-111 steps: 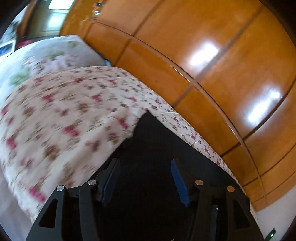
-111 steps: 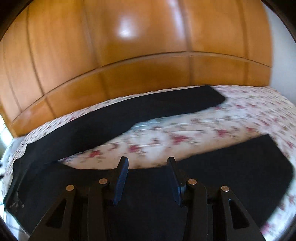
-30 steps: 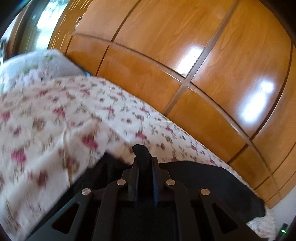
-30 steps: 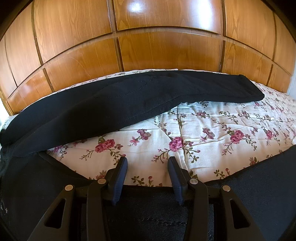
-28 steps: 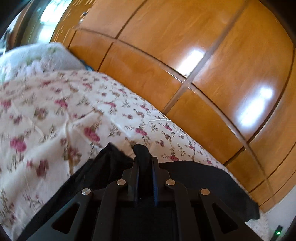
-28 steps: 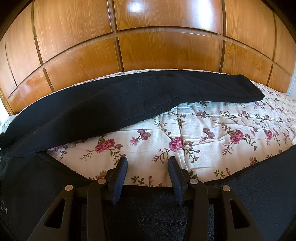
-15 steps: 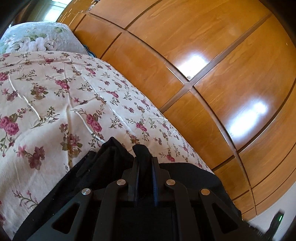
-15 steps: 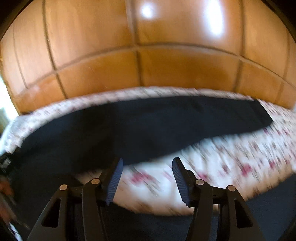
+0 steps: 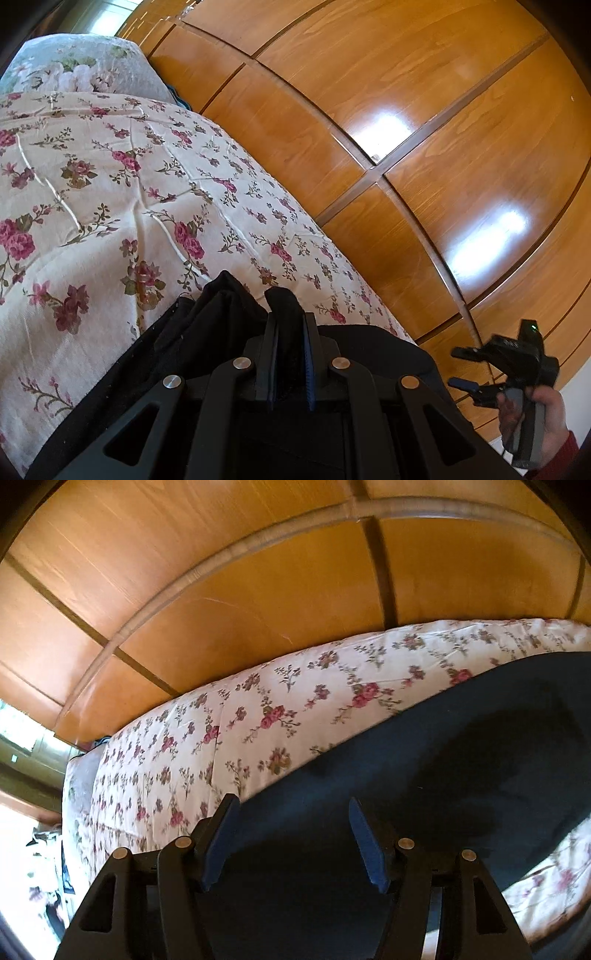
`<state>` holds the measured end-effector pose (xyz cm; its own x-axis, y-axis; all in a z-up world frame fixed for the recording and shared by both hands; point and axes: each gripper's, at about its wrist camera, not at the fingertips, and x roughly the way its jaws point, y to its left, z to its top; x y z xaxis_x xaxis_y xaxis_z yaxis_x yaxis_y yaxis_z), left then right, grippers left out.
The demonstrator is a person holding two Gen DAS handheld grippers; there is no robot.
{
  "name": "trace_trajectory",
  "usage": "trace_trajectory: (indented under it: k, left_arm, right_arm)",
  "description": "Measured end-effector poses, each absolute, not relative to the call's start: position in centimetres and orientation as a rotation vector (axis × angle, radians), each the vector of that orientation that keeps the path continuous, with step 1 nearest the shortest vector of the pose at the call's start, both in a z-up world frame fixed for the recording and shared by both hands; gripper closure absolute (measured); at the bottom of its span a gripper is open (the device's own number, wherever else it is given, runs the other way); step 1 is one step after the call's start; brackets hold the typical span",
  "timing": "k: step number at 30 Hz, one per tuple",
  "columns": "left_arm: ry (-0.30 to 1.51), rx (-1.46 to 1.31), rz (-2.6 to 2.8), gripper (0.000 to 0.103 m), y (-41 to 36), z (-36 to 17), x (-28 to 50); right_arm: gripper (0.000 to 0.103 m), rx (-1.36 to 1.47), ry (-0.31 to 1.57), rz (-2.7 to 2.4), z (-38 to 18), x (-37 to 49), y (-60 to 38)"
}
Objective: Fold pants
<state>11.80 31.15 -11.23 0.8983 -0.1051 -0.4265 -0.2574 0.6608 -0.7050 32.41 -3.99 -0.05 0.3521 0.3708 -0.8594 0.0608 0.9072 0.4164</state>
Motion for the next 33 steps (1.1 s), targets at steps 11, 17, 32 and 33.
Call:
trace_trajectory:
  k: [11,17,32,33]
  left_arm:
    - [0.463,-0.873,0.072,0.092,31.5,-11.7,12.1]
    - [0.454,-0.898,0.054,0.092,31.7,-12.0,12.1]
    - [0.465,-1.069,-0.126,0.079,33.0,-12.1,11.0]
    - [0.474,-1.076,-0.13,0.077,33.0,-12.0,10.9]
  right_arm:
    - [0.059,0.564,1.309,0.063,-4.4,34.8,-4.3]
    - [0.09,0.645,1.205,0.216,-3.2,30.8,-6.6]
    - [0.09,0.614,0.874,0.368,-5.1,17.9,-10.1]
    - [0.09,0.598,0.859,0.371,-5.3,17.6,-10.0]
